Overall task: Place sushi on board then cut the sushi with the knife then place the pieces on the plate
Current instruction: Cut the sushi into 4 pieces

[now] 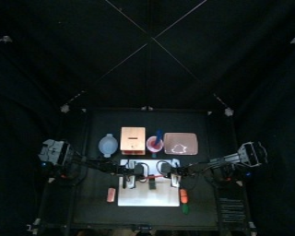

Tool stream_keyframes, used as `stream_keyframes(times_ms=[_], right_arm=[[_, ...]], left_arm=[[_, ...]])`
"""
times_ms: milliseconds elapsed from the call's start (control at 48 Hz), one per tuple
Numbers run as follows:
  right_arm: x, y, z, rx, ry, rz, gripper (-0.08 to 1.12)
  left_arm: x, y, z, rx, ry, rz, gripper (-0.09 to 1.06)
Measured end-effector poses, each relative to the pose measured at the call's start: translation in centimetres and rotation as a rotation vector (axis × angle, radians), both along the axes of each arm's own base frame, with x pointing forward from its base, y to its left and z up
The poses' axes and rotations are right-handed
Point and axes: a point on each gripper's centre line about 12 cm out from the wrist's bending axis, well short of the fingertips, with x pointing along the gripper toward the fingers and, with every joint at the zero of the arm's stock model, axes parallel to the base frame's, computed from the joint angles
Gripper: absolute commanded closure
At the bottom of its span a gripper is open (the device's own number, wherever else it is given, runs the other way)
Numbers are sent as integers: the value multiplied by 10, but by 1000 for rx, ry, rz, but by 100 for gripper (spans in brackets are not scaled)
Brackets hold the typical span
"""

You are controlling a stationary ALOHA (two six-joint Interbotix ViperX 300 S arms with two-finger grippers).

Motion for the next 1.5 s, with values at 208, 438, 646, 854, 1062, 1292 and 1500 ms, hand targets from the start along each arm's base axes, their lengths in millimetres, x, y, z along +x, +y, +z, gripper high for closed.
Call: stream_keyframes(times_ms=[208, 438, 646, 854, 1062, 1292, 1500], right_arm=[[2, 0, -1, 1, 3, -3, 68], [3, -1, -3, -1, 8, -5, 68], [5, -2, -1, -5, 4, -4, 68], [9, -3, 3, -18, -1, 0, 68], [9, -4, 3, -21, 6, -3, 68], [8, -4, 4, -20, 9, -7, 68], [8, -2, 4, -13, 8, -8, 68]], left_arm=[[0, -1, 0, -1, 3, -1, 48], [0, -1, 0, 1, 1, -3, 48], [-1, -1, -1, 3, 7, -4, 48], [-1, -1, -2, 3, 10, -4, 48], [-1, -1, -1, 3, 7, -4, 48], [-1, -1, 4, 3, -4, -7, 48], [-1, -1, 5, 4, -5, -8, 48]])
